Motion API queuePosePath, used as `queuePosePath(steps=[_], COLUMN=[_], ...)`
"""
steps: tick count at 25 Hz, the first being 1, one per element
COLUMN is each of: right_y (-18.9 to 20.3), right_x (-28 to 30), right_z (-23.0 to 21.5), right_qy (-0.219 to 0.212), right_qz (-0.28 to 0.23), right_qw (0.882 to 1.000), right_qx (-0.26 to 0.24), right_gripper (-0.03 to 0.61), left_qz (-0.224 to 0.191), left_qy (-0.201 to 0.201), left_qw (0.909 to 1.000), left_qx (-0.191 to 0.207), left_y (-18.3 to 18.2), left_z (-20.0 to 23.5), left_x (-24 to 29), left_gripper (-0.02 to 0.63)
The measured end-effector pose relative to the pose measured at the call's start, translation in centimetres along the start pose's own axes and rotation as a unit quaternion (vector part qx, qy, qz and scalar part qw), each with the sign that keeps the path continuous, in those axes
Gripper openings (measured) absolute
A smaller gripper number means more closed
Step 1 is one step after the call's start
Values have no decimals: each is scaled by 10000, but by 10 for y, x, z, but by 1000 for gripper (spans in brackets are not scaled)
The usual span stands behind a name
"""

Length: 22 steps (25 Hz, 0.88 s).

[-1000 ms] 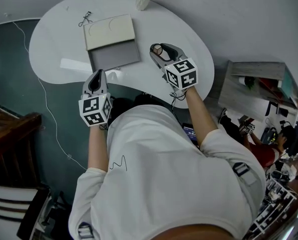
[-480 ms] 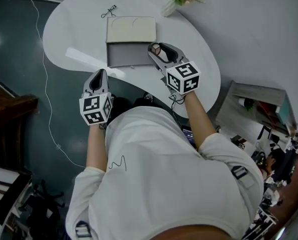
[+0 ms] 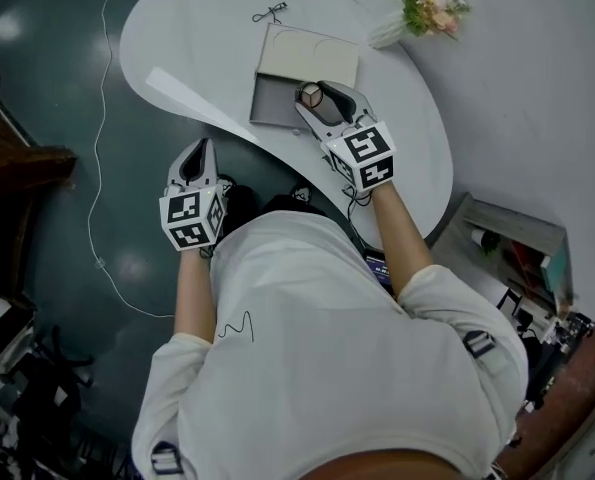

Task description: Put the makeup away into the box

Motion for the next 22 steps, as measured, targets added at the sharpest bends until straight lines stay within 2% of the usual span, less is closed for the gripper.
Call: queuePosePath(steps=[3,6,9,13,16,22], right_y=[-20,-34,-40,-32,-21,5], right_x=[11,22,36,50,58,76], right_z=[24,41,49,57,61,49], right_qy=[-13,-1,84,206,176,-92], right_qz=[28,68,210,636,942,1389], right_qw=[9961,9855,9698,9450,9372,9359], right_qx=[-887,-1695,-2430,-3203,-3353,-3236], right_gripper=[215,215,215,215,215,215], left_qz=[1,-13,3,121,269,518], left_qy=[-52,10,183,517,792,1122], left_qw=[9999,9998,9996,9986,9963,9917], left_qx=[-118,-214,-204,22,219,368], left_y=[6,8,6,0,-4,-6], left_z=[22,42,59,74,77,66], left_x=[-10,-15,-10,-2,7,37], left_gripper=[21,21,21,21,21,21])
Point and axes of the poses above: the fingertips, and each gripper's own axes: x forward along the fingers, z to its left, y out of its underside, the point moved 2 cm from there along -x, backward along the fingers, and after that the axes turned 9 degrees about y, right-handed, at the moved point
